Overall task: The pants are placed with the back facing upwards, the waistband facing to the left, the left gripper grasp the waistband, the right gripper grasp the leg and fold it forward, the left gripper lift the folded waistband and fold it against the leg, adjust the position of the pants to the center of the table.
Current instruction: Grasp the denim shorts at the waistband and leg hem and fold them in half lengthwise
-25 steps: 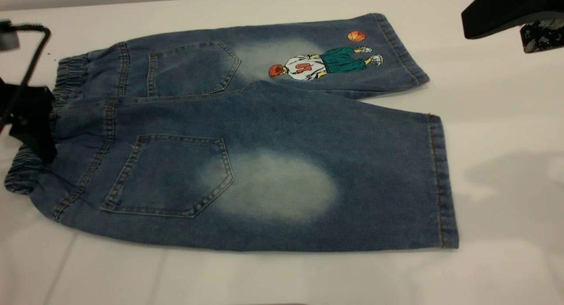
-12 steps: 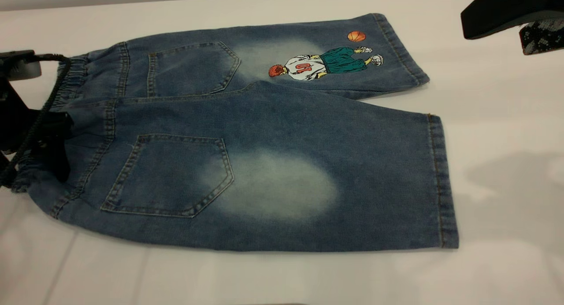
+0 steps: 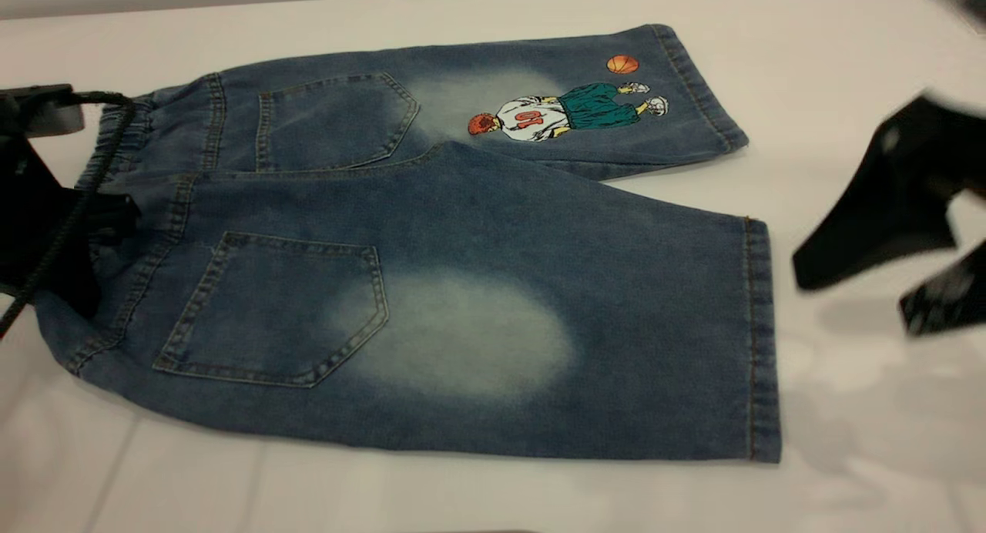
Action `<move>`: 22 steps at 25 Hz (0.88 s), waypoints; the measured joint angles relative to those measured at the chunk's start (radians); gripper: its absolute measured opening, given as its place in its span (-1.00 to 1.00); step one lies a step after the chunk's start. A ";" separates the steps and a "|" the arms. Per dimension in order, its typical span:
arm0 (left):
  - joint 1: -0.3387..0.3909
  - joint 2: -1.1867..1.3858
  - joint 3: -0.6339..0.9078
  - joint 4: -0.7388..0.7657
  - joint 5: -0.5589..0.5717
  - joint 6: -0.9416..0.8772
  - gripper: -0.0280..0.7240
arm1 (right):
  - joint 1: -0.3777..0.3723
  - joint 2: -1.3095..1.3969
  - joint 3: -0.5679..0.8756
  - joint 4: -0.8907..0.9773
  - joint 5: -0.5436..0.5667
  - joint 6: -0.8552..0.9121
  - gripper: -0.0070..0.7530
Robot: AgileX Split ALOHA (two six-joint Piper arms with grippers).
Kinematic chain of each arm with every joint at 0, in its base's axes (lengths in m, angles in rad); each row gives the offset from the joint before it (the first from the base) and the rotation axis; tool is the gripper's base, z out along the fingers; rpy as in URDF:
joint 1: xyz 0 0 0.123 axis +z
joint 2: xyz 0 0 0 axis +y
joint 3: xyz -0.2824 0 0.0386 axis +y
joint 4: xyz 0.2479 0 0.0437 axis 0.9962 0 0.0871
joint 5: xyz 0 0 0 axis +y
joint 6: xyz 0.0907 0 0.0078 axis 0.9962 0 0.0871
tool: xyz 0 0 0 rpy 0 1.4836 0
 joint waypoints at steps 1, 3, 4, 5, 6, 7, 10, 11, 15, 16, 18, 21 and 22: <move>-0.009 0.000 0.000 0.003 -0.001 0.000 -0.68 | 0.007 0.034 0.000 0.021 0.000 -0.022 0.52; -0.029 0.000 0.000 0.005 -0.007 0.000 -0.68 | 0.023 0.108 0.000 0.065 0.002 -0.068 0.52; -0.039 0.000 0.000 0.006 -0.009 0.000 -0.68 | 0.032 0.133 0.000 0.094 0.002 -0.096 0.52; -0.045 0.000 0.000 0.006 -0.010 0.000 -0.68 | 0.044 0.161 0.000 0.124 0.002 -0.126 0.52; -0.049 0.000 0.000 0.006 -0.012 0.000 -0.68 | 0.057 0.186 -0.001 0.163 0.002 -0.161 0.52; -0.052 0.000 0.000 0.006 -0.013 0.000 -0.68 | 0.068 0.208 -0.001 0.208 0.002 -0.192 0.52; -0.051 0.000 0.000 0.006 -0.013 0.000 -0.68 | 0.098 0.265 -0.001 0.332 -0.004 -0.295 0.52; -0.051 0.000 0.000 0.006 -0.013 0.000 -0.68 | 0.102 0.283 -0.002 0.368 -0.012 -0.317 0.52; -0.053 -0.007 0.000 0.006 -0.013 0.000 -0.68 | 0.104 0.330 -0.002 0.443 -0.061 -0.377 0.49; -0.053 -0.011 0.000 0.005 -0.013 0.000 -0.68 | 0.104 0.340 -0.002 0.446 -0.061 -0.381 0.48; -0.053 -0.023 0.000 0.004 -0.014 0.000 -0.68 | 0.104 0.360 -0.002 0.454 -0.052 -0.392 0.46; -0.053 -0.045 0.000 0.003 -0.017 0.000 -0.68 | 0.104 0.391 -0.016 0.475 0.008 -0.424 0.46; -0.053 -0.050 0.000 0.003 -0.020 0.000 -0.68 | 0.104 0.405 -0.028 0.486 0.031 -0.439 0.46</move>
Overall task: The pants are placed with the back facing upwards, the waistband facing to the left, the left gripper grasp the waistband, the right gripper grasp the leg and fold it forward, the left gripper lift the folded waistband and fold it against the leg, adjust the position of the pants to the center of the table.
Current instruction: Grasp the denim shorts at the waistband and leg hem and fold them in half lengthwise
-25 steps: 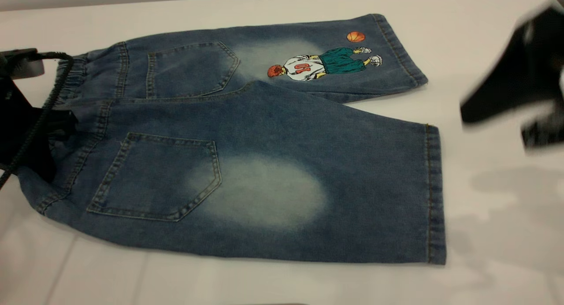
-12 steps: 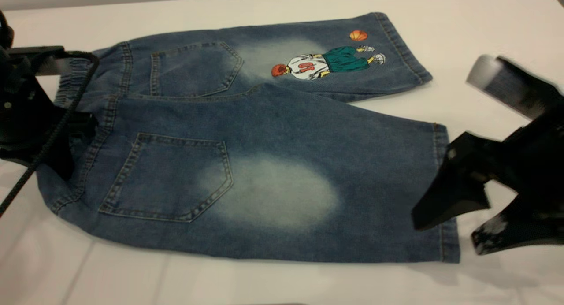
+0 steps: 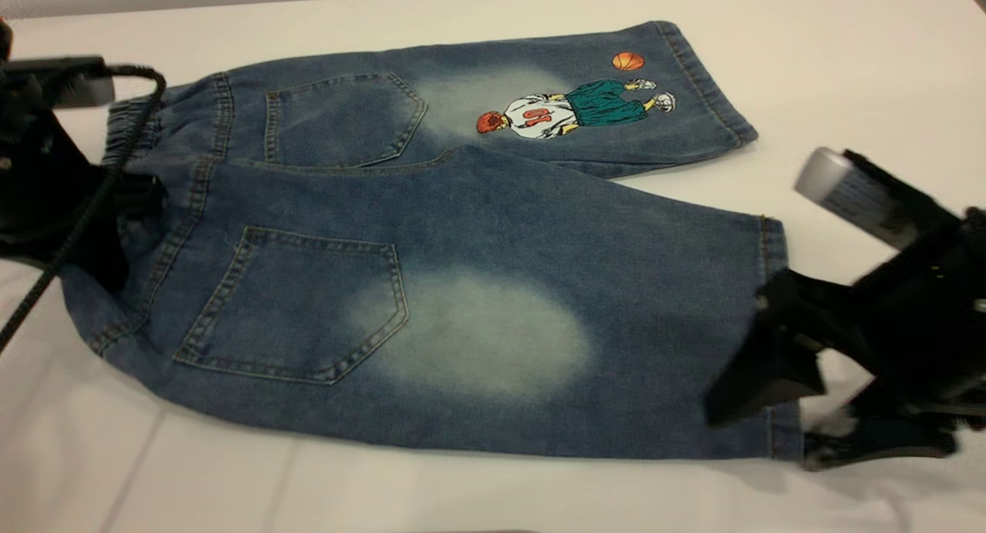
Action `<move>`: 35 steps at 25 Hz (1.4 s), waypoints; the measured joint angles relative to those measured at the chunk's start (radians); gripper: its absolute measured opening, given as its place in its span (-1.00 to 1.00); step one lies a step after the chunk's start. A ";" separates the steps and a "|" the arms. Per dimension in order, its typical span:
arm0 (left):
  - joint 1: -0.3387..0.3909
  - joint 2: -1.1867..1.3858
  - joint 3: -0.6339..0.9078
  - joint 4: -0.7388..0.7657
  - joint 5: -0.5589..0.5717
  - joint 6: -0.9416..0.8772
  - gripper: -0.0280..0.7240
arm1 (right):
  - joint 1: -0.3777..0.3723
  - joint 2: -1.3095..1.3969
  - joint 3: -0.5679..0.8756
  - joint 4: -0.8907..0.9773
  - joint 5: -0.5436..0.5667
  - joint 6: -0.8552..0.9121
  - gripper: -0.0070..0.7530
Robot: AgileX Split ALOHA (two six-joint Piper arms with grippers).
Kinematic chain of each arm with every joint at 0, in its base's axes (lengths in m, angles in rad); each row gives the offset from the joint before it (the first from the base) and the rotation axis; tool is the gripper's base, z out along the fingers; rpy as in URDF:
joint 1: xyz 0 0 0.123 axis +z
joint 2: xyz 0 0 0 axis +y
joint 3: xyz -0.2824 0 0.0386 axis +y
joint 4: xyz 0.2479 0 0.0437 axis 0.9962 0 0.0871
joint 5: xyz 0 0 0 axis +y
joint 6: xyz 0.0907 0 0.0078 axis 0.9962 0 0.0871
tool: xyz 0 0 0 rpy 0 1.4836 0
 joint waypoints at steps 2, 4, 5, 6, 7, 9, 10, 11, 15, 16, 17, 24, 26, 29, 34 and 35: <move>-0.001 -0.006 0.000 0.000 -0.001 0.001 -0.68 | 0.000 0.036 -0.030 0.023 0.049 -0.025 0.45; -0.001 -0.006 0.000 0.000 -0.001 0.001 -0.68 | 0.000 0.062 -0.069 0.039 0.079 -0.034 0.41; -0.001 -0.006 0.000 0.000 -0.001 0.001 -0.68 | 0.000 0.071 -0.086 0.043 0.085 -0.035 0.37; -0.001 -0.006 0.000 0.000 -0.001 0.001 -0.68 | 0.000 0.076 -0.096 0.045 0.085 -0.035 0.29; -0.001 -0.006 0.000 0.000 -0.001 0.001 -0.68 | 0.000 0.079 -0.102 0.045 0.083 -0.035 0.18; -0.001 -0.006 0.000 0.000 -0.001 0.001 -0.68 | 0.000 0.083 -0.104 0.045 0.067 -0.035 -0.13; -0.001 -0.006 0.000 0.000 -0.001 0.001 -0.68 | 0.000 0.088 -0.104 0.045 0.060 -0.035 -0.34; -0.002 -0.006 0.000 0.000 -0.001 0.001 -0.68 | 0.000 0.089 -0.104 0.045 0.059 -0.035 -0.52; -0.002 -0.008 0.000 0.000 0.006 0.001 -0.68 | 0.000 0.089 -0.104 0.072 0.097 -0.038 -0.89; -0.002 -0.009 0.000 -0.001 0.010 0.001 -0.68 | 0.000 0.085 -0.109 0.075 0.125 -0.037 -0.90; -0.003 -0.017 0.000 -0.001 0.019 0.001 -0.68 | 0.000 0.077 -0.116 0.079 0.160 -0.037 -0.90; -0.003 -0.137 -0.016 -0.009 0.172 0.003 -0.68 | -0.058 0.005 -0.293 0.080 0.359 0.083 -0.90; -0.003 -0.154 -0.053 -0.023 0.268 0.002 -0.68 | -0.091 0.005 -0.359 0.079 0.368 0.154 -0.90; -0.003 -0.155 -0.142 -0.079 0.393 0.000 -0.68 | -0.127 0.017 -0.448 0.075 0.367 0.244 -0.90; 0.044 -0.134 -0.307 -0.180 0.436 0.000 -0.68 | -0.135 0.069 -0.609 0.068 0.290 0.356 -0.90; 0.069 -0.118 -0.334 -0.209 0.444 0.000 -0.68 | -0.135 0.085 -0.638 0.068 0.267 0.372 -0.90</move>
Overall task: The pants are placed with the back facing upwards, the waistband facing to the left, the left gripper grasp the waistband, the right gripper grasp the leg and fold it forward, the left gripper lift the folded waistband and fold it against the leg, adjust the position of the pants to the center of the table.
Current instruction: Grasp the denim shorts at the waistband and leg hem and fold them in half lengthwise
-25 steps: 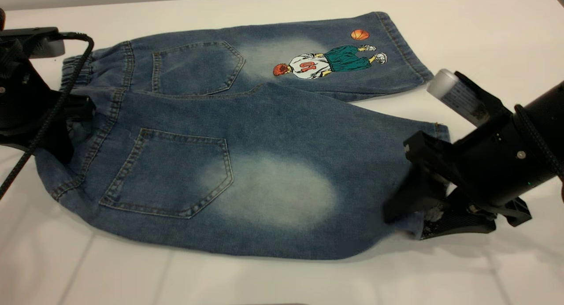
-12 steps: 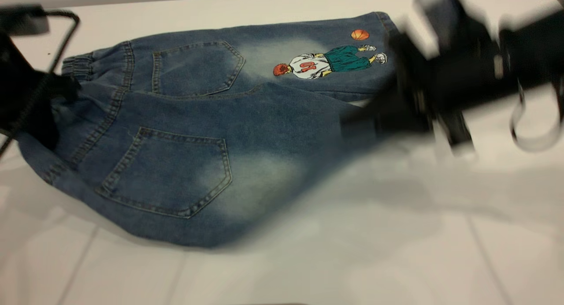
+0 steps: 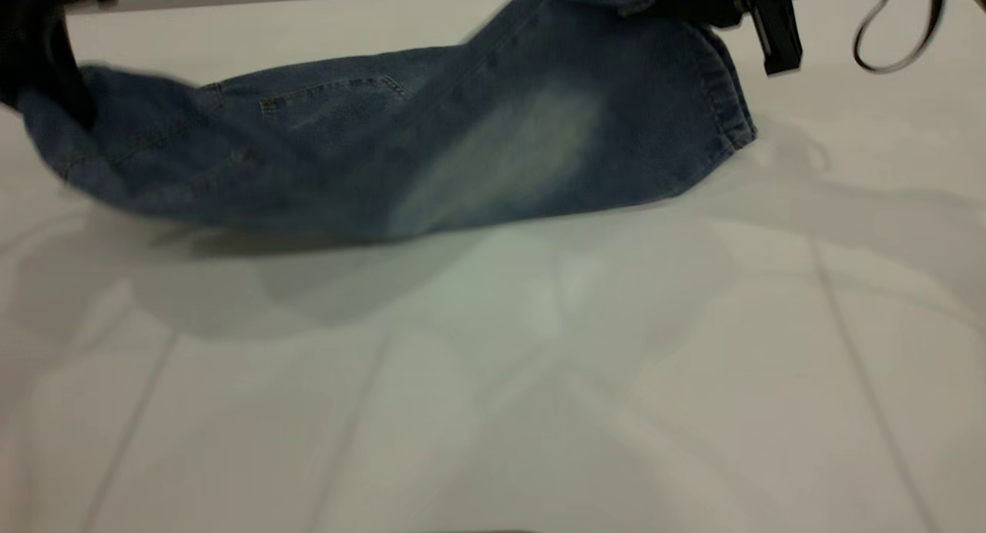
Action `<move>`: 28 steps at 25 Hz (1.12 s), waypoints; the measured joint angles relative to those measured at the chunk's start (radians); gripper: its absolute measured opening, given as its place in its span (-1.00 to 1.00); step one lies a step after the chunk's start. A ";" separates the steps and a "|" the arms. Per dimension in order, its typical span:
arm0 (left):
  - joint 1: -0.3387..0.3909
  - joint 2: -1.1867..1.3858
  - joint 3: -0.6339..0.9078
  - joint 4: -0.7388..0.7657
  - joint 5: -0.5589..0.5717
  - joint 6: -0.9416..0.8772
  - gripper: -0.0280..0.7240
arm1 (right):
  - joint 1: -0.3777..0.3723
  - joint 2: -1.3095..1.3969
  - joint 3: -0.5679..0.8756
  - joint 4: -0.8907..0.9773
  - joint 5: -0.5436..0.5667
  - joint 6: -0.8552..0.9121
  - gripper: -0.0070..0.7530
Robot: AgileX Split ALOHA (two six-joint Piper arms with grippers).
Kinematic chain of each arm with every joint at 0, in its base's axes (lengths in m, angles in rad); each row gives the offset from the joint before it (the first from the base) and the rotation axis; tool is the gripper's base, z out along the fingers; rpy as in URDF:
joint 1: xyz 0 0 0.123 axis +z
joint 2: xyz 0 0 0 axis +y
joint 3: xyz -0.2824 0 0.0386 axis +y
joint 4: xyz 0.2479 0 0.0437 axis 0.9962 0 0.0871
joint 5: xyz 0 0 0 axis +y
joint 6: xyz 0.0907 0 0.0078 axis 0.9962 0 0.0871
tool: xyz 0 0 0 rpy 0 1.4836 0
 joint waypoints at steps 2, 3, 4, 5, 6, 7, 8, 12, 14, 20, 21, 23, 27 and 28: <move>0.035 0.041 -0.039 -0.053 0.007 0.001 -0.68 | 0.000 0.038 -0.070 0.000 -0.034 0.034 -0.90; 0.053 0.067 -0.056 -0.076 0.006 0.002 -0.68 | -0.001 0.063 -0.101 0.000 -0.050 0.053 -0.90; 0.070 0.094 -0.071 -0.107 0.001 0.002 -0.68 | -0.001 0.091 -0.139 -0.001 -0.062 0.069 -0.90; 0.079 0.119 -0.083 -0.130 -0.005 0.002 -0.68 | -0.001 0.115 -0.179 0.000 -0.075 0.090 -0.90; 0.085 0.141 -0.097 -0.156 -0.017 0.002 -0.68 | -0.001 0.147 -0.219 0.000 -0.090 0.112 -0.90; 0.089 0.166 -0.110 -0.180 -0.032 0.001 -0.68 | -0.001 0.180 -0.251 0.000 -0.104 0.133 -0.90; 0.091 0.189 -0.123 -0.218 -0.050 0.000 -0.68 | -0.001 0.207 -0.288 0.000 -0.115 0.163 -0.90; 0.092 0.267 -0.167 -0.369 -0.133 -0.003 -0.68 | -0.006 0.325 -0.407 0.000 -0.165 0.272 -0.90; 0.092 0.300 -0.190 -0.427 -0.172 0.001 -0.68 | -0.014 0.363 -0.442 0.000 -0.169 0.291 -0.90; 0.092 0.332 -0.210 -0.478 -0.242 0.016 -0.65 | -0.039 0.380 -0.464 0.000 -0.168 0.289 -0.87; 0.092 0.332 -0.212 -0.480 -0.247 0.031 -0.62 | -0.046 0.380 -0.464 0.000 -0.164 0.279 -0.83; 0.092 0.332 -0.214 -0.487 -0.256 0.070 -0.50 | -0.059 0.380 -0.464 0.000 -0.147 0.264 -0.72; 0.092 0.332 -0.214 -0.502 -0.256 0.139 0.04 | -0.071 0.380 -0.468 0.000 -0.102 0.214 -0.33; 0.092 0.332 -0.214 -0.503 -0.255 0.164 0.19 | -0.072 0.380 -0.473 0.000 -0.088 0.197 -0.20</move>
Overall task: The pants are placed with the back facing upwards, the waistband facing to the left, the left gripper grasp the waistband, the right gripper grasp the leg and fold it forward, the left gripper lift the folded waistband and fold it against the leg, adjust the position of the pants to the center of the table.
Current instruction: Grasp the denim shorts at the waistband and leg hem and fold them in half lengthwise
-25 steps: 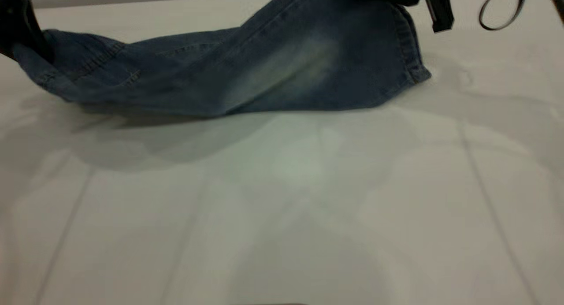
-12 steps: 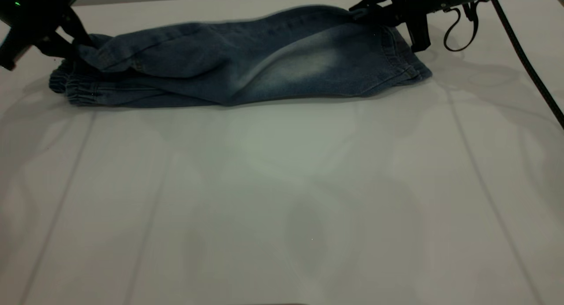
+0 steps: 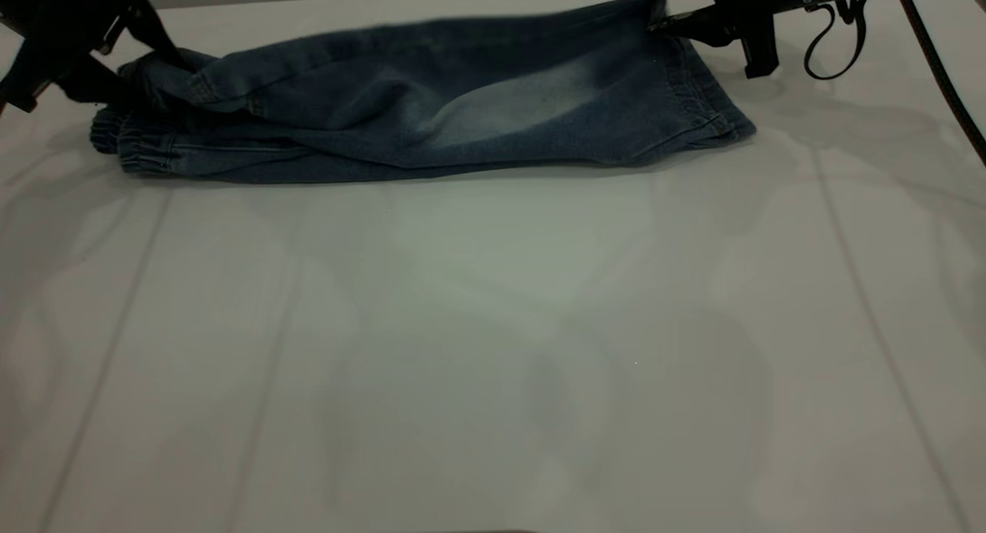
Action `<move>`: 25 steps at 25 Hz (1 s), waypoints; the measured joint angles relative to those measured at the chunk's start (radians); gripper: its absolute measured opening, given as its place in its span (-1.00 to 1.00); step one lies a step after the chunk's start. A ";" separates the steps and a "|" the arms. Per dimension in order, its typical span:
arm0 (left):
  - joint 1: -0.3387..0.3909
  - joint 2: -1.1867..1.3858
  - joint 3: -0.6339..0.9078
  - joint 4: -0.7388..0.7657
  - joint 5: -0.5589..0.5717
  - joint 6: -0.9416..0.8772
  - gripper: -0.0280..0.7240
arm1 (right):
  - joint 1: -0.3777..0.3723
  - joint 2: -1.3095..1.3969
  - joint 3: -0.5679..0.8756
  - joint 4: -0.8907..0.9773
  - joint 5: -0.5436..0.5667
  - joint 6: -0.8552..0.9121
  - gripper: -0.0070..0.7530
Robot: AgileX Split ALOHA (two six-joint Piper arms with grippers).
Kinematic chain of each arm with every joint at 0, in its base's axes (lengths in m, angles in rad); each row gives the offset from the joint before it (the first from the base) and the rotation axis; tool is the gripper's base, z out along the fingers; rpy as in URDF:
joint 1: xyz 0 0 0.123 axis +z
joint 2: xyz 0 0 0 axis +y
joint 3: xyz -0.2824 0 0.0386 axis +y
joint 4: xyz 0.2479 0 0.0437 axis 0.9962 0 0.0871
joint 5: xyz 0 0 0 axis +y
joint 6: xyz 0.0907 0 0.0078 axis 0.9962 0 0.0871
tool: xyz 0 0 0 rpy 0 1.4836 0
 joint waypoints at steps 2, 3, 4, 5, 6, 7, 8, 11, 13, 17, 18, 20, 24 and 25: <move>0.000 -0.004 0.000 -0.001 0.002 0.034 0.43 | 0.000 0.000 -0.012 0.000 0.035 -0.028 0.03; 0.000 -0.009 0.000 -0.001 0.004 0.047 0.52 | 0.000 -0.002 -0.015 0.000 0.050 -0.050 0.15; 0.000 -0.019 0.000 -0.001 0.006 0.056 0.59 | 0.000 -0.009 -0.017 -0.001 0.062 -0.069 0.26; 0.000 -0.027 0.000 -0.001 0.006 0.061 0.62 | 0.000 -0.015 -0.018 -0.001 0.068 -0.089 0.36; 0.000 -0.041 0.000 -0.001 0.003 0.062 0.64 | 0.000 -0.024 -0.019 -0.001 0.073 -0.107 0.43; 0.000 -0.049 0.000 -0.004 -0.005 0.061 0.65 | 0.000 -0.035 -0.020 -0.001 0.077 -0.120 0.49; 0.000 -0.056 0.000 -0.007 -0.017 0.049 0.65 | 0.000 -0.044 -0.020 -0.001 0.079 -0.128 0.53; 0.000 -0.060 0.000 -0.010 -0.060 -0.025 0.63 | 0.000 -0.059 -0.020 -0.001 0.095 -0.138 0.55; 0.000 -0.060 0.000 -0.009 -0.065 -0.059 0.62 | 0.000 -0.059 -0.021 -0.002 0.109 -0.139 0.55; 0.000 -0.060 0.000 -0.008 -0.097 -0.127 0.62 | 0.000 -0.059 -0.021 -0.004 0.136 -0.139 0.55; 0.000 -0.060 0.000 -0.008 -0.117 -0.148 0.62 | 0.000 -0.059 -0.021 -0.004 0.145 -0.139 0.55; 0.000 -0.060 0.000 -0.008 -0.161 -0.165 0.62 | 0.000 -0.059 -0.021 -0.005 0.156 -0.139 0.55; 0.000 -0.060 0.000 -0.009 -0.250 -0.177 0.62 | 0.000 -0.059 -0.021 -0.022 0.168 -0.139 0.54; 0.000 -0.060 0.000 -0.009 -0.267 -0.177 0.62 | 0.000 -0.059 -0.021 -0.027 0.168 -0.139 0.54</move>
